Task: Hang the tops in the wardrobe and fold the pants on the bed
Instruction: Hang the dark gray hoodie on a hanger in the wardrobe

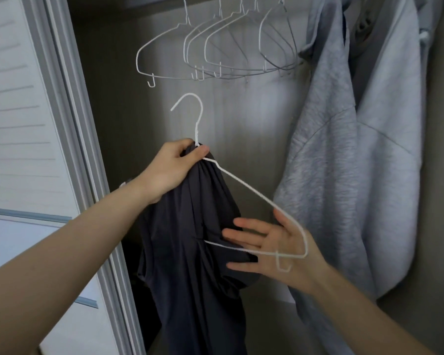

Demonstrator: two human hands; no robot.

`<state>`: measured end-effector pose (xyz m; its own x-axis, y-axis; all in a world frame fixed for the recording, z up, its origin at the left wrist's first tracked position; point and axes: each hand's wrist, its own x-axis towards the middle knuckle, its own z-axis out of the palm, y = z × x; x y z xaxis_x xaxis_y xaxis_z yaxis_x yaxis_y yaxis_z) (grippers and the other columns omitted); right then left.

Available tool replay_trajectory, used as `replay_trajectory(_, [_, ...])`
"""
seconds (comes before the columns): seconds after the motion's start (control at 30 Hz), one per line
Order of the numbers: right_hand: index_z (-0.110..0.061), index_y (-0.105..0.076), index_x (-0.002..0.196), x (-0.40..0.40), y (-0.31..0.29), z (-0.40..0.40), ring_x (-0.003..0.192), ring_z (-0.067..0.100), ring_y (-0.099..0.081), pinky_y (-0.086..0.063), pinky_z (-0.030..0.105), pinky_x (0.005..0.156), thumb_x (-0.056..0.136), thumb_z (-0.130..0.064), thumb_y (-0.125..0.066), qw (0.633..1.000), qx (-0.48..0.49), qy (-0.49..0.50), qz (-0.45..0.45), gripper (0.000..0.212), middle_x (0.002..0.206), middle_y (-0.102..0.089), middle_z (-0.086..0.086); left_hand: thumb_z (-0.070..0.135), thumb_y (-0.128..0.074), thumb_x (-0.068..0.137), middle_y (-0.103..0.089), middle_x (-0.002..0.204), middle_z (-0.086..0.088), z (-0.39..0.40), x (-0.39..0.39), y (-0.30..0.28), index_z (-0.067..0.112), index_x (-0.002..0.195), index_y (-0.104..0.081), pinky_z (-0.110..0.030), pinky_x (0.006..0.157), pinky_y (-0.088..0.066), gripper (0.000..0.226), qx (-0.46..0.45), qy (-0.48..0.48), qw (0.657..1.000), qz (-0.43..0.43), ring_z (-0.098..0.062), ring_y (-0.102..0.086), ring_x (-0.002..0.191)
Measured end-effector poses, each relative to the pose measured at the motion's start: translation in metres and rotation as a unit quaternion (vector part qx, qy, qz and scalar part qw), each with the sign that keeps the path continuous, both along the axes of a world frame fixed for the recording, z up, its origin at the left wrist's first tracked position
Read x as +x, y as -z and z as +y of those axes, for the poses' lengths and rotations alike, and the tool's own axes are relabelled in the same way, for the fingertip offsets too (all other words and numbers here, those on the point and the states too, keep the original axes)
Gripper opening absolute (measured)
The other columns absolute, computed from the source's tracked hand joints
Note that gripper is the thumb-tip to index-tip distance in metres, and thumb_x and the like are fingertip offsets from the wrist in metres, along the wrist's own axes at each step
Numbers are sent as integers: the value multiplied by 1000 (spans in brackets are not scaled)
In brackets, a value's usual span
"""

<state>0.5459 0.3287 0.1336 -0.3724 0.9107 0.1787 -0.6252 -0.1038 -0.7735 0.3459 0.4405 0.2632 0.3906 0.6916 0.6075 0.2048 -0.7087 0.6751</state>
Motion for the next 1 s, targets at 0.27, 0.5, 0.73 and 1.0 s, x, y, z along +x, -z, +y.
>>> replay_trajectory(0.27, [-33,-69,107,-31,22,23,101,7,-60,-43,17,86,85,-20,-57,912,79,182,-359,29,109,-68,-11,30,-57,97,-72,89,-9,-20,20,-6,5,106,-68,-32,84,-56,28,-241,87,961,-104,-19,-69,81])
replay_trajectory(0.5, [-34,-52,105,-41,42,17,107,13,-45,-41,37,97,80,-24,-61,613,233,551,-515,28,109,-51,-12,29,-58,97,-71,105,-16,-20,18,-4,-2,118,-65,-35,85,-57,39,-270,67,952,-127,-25,-69,91])
replay_trajectory(0.73, [-76,-34,115,-50,44,10,128,-3,-34,-26,15,109,74,-48,-52,729,294,294,-544,53,125,-40,-42,31,-59,96,-73,106,-14,-19,17,-1,3,114,-68,-29,80,-59,34,-293,65,944,-134,-23,-71,94])
replay_trajectory(1.0, [-22,-58,104,-63,30,6,96,7,-66,-50,22,86,81,4,-65,849,188,334,-364,36,101,-70,-4,35,-61,95,-73,106,-13,-15,8,4,5,118,-67,-32,81,-58,38,-338,60,926,-156,-24,-72,95])
